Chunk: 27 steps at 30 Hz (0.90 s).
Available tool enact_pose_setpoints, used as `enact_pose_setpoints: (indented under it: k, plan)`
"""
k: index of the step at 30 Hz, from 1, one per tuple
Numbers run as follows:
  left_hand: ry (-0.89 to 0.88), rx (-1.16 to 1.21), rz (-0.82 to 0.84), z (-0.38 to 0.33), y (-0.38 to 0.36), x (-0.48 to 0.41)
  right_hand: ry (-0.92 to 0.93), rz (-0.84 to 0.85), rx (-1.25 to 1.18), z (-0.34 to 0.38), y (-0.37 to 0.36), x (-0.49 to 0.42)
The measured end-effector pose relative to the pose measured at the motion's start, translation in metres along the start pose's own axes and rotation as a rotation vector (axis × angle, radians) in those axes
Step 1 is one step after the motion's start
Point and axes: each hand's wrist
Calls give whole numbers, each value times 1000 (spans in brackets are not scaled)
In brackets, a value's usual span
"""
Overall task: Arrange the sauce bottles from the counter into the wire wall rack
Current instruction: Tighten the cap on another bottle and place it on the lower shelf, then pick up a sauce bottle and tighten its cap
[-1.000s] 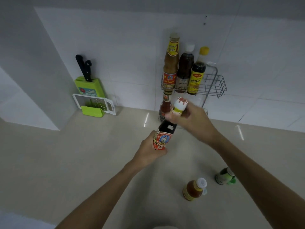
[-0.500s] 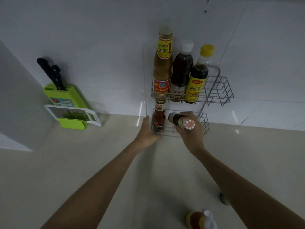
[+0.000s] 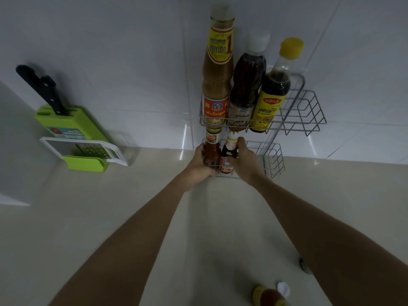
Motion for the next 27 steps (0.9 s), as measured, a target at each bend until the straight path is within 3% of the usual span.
enact_pose_setpoints:
  k: [7,11,16,23,27]
  plan:
    - [12,-6,-23,-5,-6,5,-23,116,16,1,2,7]
    - [42,-29,-92,-12,-12,24,-37,10,-23,6,14,35]
    - [-135,-36,-211,15,-34,65,111,-55,43,-21,35,120]
    - [-162,-67,-110,98,-90,139,162,33,221,-100,27,246]
    - [-152,-198,31,130,-116,175,179,189,355,-143,13,290]
Point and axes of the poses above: each hand's wrist, its own x-axis away from the middle knuckle, its own y-axis out of the back of the hand, z = x × y, and after that the axes turned 4 degrees about x, right-handed
